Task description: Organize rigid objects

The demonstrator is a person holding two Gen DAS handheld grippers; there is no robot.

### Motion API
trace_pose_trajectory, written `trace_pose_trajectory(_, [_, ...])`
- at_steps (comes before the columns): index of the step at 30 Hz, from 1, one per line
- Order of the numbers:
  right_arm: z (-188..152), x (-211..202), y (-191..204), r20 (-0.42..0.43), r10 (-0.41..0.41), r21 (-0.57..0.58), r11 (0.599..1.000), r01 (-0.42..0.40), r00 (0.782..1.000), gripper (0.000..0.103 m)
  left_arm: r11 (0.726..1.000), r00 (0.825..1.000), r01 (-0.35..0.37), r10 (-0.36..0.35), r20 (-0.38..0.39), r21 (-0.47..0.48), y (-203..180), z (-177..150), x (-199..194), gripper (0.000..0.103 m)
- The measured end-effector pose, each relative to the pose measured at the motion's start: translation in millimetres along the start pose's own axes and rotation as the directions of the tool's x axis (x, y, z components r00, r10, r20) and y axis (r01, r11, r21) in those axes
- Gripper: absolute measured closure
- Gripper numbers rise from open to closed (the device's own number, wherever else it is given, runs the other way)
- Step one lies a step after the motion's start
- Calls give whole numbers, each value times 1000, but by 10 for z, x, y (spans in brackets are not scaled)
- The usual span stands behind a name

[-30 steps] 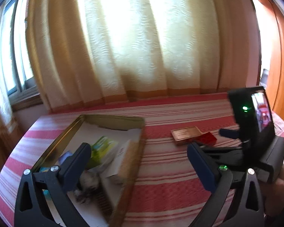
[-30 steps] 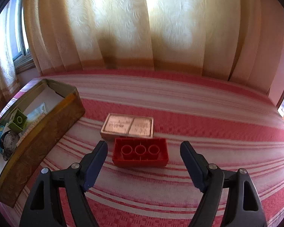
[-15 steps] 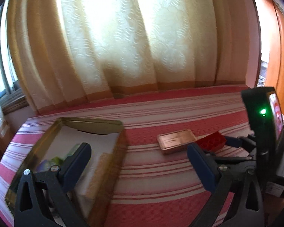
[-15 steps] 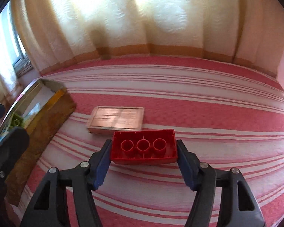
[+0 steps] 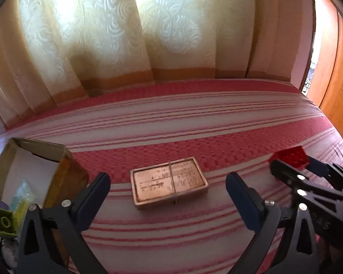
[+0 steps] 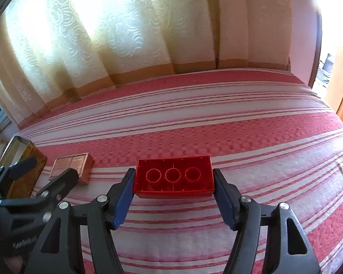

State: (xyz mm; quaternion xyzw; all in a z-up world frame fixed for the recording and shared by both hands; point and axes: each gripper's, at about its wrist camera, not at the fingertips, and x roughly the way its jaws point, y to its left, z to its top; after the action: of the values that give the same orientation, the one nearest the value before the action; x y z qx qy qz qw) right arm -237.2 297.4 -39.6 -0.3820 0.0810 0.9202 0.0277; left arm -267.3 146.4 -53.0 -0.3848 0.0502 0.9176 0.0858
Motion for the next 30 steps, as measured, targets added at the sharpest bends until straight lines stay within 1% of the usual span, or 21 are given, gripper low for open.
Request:
trace_pose_trajectory(3, [-12,8,-38,1,-13,6,1000,13,1000,36,1000,1000,-7,7,-23,-3,-12,-5,101,1])
trace_pose_trajectory(5, [-14,6,-57,2,-16,7,1000,16,1000,36,1000,999,-9,9,-47,1,-38,1,159,3])
trace_pose_trajectory(7, [-15,24,-64,2,-17,8,1000,17,1000,36,1000,998,-24,24,-53,10,-61,2,177,3])
trace_pose_trajectory(9, [-18,18,-77,3,-16,12,1000,16,1000,36,1000,997,-23,23,-69,3,-52,-3,211,7])
trace_pose_trajectory(11, [-22,10,-80,6,-16,15,1000,16,1000,36,1000,996,-10,10,-91,-3,-34,-18,249,21])
trace_pose_trajectory(12, [-23,6,-81,9,-15,15,1000,15,1000,36,1000,996,-6,6,-93,-5,-29,-29,249,21])
trace_pose_trajectory(16, [-25,-27,-43,25,-10,-3,1000,10,1000,36,1000,998,13,-14,-62,-10,2,-64,171,22])
trace_pose_trajectory(20, [-46,-59,10,33,20,-21,1000,-19,999,36,1000,1000,-11,11,-12,11,7,-124,45,22])
trace_pose_trajectory(27, [-90,-171,45,90,44,-31,999,-42,995,36,999,998,7,-4,58,-40,168,-210,-145,22])
trace_pose_trajectory(30, [-123,-231,55,126,43,-35,999,-39,991,36,998,995,-5,10,98,-55,215,-236,-224,22])
